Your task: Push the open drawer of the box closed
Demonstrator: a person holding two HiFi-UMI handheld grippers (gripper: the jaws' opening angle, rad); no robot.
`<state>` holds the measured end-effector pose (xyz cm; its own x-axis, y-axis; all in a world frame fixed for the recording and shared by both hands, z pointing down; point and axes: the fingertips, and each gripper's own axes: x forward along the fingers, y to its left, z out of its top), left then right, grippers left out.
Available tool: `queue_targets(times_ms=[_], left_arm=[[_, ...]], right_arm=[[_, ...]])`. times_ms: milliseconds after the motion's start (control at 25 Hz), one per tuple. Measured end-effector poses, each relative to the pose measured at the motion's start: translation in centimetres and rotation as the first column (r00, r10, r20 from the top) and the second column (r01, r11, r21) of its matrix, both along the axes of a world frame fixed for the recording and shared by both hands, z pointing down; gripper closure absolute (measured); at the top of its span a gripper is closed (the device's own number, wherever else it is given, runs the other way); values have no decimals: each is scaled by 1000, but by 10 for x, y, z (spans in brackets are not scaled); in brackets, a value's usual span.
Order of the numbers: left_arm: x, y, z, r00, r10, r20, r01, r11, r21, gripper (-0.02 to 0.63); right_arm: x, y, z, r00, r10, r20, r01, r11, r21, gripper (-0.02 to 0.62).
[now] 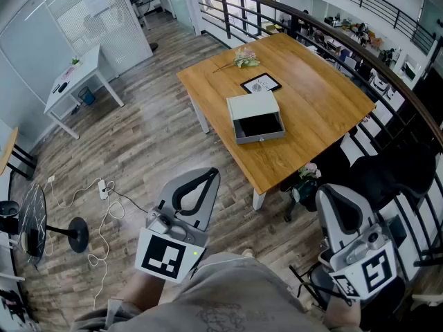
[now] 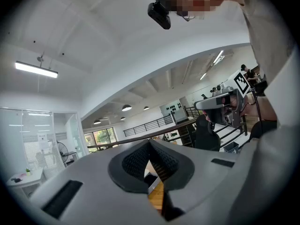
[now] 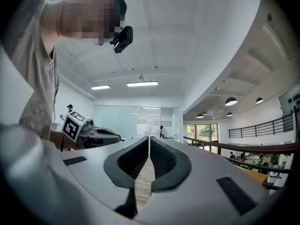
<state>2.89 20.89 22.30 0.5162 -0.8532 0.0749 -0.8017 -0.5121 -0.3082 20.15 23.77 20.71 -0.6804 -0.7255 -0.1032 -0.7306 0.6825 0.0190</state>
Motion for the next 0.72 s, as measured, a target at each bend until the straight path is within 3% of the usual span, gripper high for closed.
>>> queue_targets(times_ms=[600, 720], left_arm=[[3, -12, 2, 1000, 8, 18, -8, 1000, -1, 589], [-6, -19, 14, 999, -17, 32, 17, 1000, -13, 589]], right_arm=[[5, -11, 10, 996, -8, 85, 13, 998, -56, 558], [-4, -20, 25, 999, -3, 41, 7, 996, -93, 548]])
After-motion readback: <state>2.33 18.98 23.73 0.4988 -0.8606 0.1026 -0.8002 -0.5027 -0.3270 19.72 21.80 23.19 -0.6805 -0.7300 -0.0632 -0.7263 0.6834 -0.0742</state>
